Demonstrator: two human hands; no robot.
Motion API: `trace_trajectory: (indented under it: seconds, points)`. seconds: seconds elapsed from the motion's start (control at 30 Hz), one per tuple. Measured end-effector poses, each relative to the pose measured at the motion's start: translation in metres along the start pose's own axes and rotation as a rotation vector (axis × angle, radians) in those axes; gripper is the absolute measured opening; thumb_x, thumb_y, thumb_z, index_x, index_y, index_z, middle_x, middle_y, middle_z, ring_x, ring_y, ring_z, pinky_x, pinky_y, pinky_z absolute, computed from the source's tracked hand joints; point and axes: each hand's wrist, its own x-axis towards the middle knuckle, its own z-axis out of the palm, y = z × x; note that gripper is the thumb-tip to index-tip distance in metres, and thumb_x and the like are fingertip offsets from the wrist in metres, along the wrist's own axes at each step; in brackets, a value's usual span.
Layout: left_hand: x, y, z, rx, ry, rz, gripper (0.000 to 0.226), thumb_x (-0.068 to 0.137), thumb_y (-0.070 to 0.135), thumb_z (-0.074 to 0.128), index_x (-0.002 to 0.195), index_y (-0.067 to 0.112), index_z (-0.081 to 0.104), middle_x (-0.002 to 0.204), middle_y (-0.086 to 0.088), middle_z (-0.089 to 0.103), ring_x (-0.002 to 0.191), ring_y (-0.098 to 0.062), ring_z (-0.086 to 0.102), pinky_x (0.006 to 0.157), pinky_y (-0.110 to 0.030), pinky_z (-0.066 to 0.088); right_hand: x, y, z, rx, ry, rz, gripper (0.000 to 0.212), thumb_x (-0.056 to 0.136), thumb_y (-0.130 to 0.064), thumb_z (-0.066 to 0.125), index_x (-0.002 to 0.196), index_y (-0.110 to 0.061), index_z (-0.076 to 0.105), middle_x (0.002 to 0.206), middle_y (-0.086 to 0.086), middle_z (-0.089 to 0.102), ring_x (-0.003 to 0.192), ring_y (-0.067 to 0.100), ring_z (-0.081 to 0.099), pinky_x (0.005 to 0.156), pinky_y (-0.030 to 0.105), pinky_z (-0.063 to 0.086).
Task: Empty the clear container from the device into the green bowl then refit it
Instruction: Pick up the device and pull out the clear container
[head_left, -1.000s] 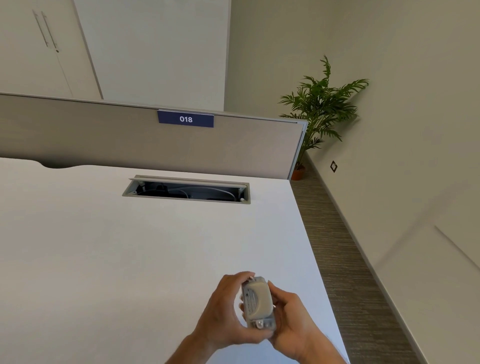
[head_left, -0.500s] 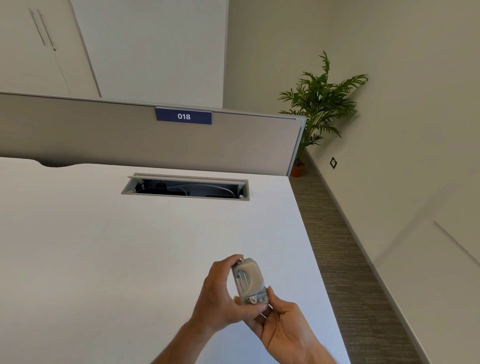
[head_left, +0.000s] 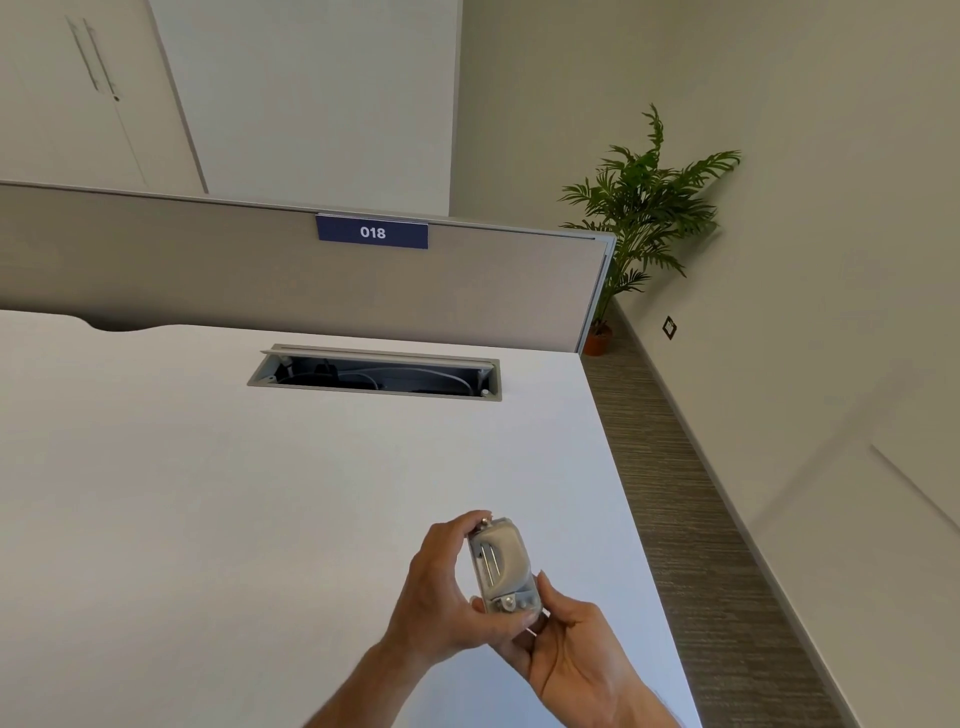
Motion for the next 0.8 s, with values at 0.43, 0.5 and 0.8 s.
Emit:
trace_trajectory:
  seconds: [0.43, 0.5, 0.8]
  points:
    - [-0.004, -0.001, 0.009, -0.089, -0.133, -0.099, 0.108, 0.054, 0.059, 0.092, 0.143, 0.041, 0.032, 0.142, 0.024, 0.045, 0.130, 0.003, 0.045, 0.103, -0.006, 0.038, -0.002, -0.019, 0.019, -0.495, 0.191, -0.204, 0.020, 0.080, -0.011, 0.079, 0.069, -0.005, 0.063, 0.076, 0.020, 0.077, 0.069, 0.038, 0.075, 0.060, 0.046, 0.062]
    - [-0.004, -0.006, 0.007, -0.310, -0.162, -0.197, 0.121, 0.053, 0.048, 0.097, 0.151, 0.033, 0.026, 0.149, 0.020, 0.042, 0.133, -0.005, 0.048, 0.109, -0.020, 0.042, -0.002, -0.021, 0.020, -0.468, 0.180, -0.199, 0.024, 0.069, -0.012, 0.084, 0.057, -0.009, 0.064, 0.072, 0.019, 0.076, 0.064, 0.037, 0.074, 0.061, 0.047, 0.062]
    - [0.009, 0.010, 0.008, -0.938, 0.044, -0.821, 0.033, 0.098, 0.035, 0.060, 0.102, 0.009, 0.079, 0.104, -0.019, 0.077, 0.088, -0.025, 0.075, 0.077, -0.034, 0.059, 0.002, -0.016, 0.014, -0.351, 0.117, -0.176, 0.028, 0.055, -0.013, 0.089, 0.055, -0.008, 0.061, 0.081, 0.025, 0.078, 0.069, 0.040, 0.076, 0.072, 0.056, 0.062]
